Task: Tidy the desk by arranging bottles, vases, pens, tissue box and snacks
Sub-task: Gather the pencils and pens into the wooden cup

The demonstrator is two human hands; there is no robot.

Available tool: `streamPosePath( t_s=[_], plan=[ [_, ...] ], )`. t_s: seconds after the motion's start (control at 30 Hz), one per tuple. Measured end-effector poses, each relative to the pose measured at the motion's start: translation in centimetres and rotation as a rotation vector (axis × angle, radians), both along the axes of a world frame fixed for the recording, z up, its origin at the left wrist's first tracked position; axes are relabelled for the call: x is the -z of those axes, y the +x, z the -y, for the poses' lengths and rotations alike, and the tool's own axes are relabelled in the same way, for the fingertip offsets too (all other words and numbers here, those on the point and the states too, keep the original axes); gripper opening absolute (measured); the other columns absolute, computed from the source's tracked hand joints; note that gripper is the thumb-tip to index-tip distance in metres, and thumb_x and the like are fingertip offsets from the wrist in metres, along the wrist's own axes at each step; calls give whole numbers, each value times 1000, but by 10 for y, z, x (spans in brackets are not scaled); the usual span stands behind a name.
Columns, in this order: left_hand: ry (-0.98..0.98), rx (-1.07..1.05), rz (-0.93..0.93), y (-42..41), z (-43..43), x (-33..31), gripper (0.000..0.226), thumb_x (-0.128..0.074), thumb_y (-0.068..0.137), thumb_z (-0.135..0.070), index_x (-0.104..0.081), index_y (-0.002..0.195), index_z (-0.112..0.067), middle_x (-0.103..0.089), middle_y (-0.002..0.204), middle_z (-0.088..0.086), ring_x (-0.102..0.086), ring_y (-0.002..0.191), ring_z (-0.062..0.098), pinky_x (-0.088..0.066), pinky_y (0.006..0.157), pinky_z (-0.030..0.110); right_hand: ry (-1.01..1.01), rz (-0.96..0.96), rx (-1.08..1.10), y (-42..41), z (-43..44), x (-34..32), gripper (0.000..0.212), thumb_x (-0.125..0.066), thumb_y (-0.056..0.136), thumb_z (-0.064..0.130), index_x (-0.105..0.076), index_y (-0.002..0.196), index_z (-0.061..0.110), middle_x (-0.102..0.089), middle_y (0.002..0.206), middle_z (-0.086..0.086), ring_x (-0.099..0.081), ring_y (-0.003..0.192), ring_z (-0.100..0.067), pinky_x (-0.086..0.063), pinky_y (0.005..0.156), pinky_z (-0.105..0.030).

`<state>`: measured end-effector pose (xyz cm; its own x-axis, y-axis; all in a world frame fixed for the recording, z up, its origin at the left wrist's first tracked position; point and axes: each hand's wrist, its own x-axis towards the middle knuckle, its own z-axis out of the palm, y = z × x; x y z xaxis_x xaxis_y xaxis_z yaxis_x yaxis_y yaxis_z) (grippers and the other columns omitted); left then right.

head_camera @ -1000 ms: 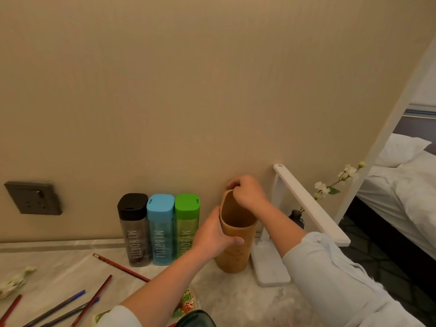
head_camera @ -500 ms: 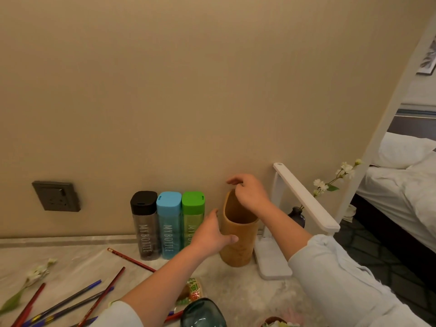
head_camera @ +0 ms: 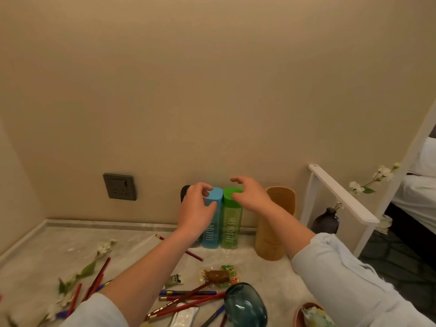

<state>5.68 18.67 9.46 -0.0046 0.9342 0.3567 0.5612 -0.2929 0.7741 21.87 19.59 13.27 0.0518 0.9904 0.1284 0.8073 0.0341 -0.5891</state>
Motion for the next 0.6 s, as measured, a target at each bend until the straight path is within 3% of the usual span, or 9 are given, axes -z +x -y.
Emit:
streamPosePath(
  t_s=[0.07,0.17,0.27,0.37,0.43,0.6],
  plan=[
    [19,-74,-69,-12,-5,2,49,-70,78,-18,-49,122,-27,-46,122,-3,-52,110,17,-48,91,36,-17,20,-2,-9,-1,2,58,-60,82,14,-48,137,23,-47,143,-3,-46,130,-21,-43,100,-33],
    [-54,-138,-176,-23,-11,10,82,-72,78,-21,-24,145,-21,-25,146,5,-32,132,25,-36,105,38,-38,73,-15,-20,-3,7,63,-65,80,15,-46,139,24,-46,144,-4,-41,133,-23,-41,106,-37],
    [-209,-117,-101,-29,-16,19,101,-72,79,-16,-2,151,-22,-8,156,7,-18,142,30,-31,111,42,-46,135,-14,-30,-5,10,66,-67,80,16,-44,142,27,-46,144,-4,-39,134,-24,-39,105,-39],
    [-375,-90,-12,-34,-26,27,104,-70,81,-10,5,151,-20,-8,157,12,-21,142,34,-30,112,44,-56,191,-35,-35,-8,12,65,-65,81,10,-46,140,29,-48,142,-3,-41,132,-25,-41,104,-40],
    [-471,-70,36,-36,-33,34,99,-69,82,-8,1,151,-16,-14,155,14,-27,140,35,-33,110,44,-79,237,-48,-36,-10,14,61,-61,83,8,-49,139,30,-48,140,-4,-43,129,-25,-44,102,-41],
    [-524,-70,-64,-36,-47,53,61,-68,81,-14,-37,133,-9,-37,134,15,-46,121,34,-44,101,44,-53,298,-43,-34,-10,18,54,-54,88,6,-53,136,29,-49,139,-3,-41,129,-24,-41,104,-41]
  ],
)
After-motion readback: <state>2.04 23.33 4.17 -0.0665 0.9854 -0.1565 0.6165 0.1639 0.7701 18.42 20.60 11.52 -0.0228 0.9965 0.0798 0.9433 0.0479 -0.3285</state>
